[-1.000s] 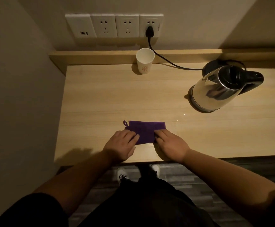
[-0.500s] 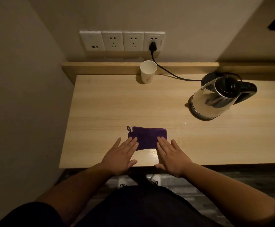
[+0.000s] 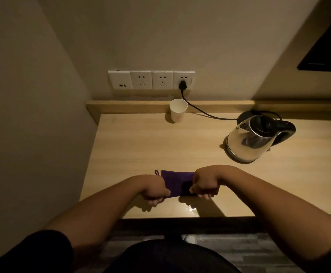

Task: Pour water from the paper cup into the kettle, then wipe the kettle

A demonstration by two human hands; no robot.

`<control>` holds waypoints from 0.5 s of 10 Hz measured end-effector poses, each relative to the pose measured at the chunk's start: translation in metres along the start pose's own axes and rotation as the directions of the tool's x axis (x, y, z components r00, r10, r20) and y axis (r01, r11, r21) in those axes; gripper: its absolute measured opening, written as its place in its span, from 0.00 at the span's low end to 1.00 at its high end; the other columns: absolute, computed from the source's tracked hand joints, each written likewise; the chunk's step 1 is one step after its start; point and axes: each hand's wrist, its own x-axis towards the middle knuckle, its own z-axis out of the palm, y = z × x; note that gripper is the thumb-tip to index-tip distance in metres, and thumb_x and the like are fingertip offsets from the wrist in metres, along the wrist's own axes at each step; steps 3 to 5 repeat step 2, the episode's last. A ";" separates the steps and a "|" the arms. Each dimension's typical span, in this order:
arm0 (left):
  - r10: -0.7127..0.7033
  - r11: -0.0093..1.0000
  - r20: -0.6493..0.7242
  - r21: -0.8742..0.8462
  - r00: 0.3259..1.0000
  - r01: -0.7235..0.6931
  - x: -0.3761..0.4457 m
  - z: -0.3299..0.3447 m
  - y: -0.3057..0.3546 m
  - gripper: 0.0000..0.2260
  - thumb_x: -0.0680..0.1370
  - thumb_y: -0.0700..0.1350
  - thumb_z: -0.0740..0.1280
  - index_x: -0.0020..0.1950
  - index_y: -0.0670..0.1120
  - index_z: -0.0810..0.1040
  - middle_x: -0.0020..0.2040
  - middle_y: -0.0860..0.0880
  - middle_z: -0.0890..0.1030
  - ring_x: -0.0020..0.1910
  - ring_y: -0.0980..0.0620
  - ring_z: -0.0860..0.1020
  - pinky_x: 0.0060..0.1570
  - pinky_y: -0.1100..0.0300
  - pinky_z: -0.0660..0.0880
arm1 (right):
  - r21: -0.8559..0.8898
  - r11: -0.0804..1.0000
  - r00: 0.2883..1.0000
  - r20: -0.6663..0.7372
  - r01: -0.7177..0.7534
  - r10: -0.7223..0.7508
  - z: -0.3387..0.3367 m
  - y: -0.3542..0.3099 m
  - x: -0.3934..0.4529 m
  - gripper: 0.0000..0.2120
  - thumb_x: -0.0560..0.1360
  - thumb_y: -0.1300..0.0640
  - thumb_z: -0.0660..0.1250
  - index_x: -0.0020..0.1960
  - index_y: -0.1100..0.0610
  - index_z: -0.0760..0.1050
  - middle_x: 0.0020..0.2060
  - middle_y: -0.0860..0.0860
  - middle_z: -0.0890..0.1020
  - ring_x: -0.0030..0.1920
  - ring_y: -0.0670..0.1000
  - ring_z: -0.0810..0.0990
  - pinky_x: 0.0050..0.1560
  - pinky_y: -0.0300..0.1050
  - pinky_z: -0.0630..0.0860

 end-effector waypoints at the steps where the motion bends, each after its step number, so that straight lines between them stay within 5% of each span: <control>1: -0.125 0.992 0.207 0.057 0.970 0.116 -0.007 -0.015 0.007 0.16 0.79 0.55 0.59 0.39 0.47 0.77 0.29 0.52 0.78 0.24 0.56 0.73 0.28 0.63 0.71 | -0.096 0.991 0.966 0.230 -0.093 0.113 -0.005 -0.006 0.003 0.15 0.83 0.54 0.59 0.39 0.56 0.74 0.31 0.49 0.73 0.29 0.45 0.71 0.33 0.37 0.67; 2: -0.144 0.981 0.068 0.139 0.987 0.134 -0.024 -0.068 0.026 0.13 0.78 0.53 0.60 0.39 0.48 0.76 0.28 0.53 0.73 0.22 0.55 0.68 0.28 0.63 0.67 | -0.272 0.954 0.983 0.094 -0.128 0.159 -0.039 -0.013 -0.008 0.13 0.80 0.52 0.62 0.38 0.54 0.74 0.33 0.50 0.72 0.32 0.48 0.68 0.34 0.41 0.65; 5: -0.144 0.981 0.068 0.139 0.987 0.134 -0.024 -0.068 0.026 0.13 0.78 0.53 0.60 0.39 0.48 0.76 0.28 0.53 0.73 0.22 0.55 0.68 0.28 0.63 0.67 | -0.272 0.954 0.983 0.094 -0.128 0.159 -0.039 -0.013 -0.008 0.13 0.80 0.52 0.62 0.38 0.54 0.74 0.33 0.50 0.72 0.32 0.48 0.68 0.34 0.41 0.65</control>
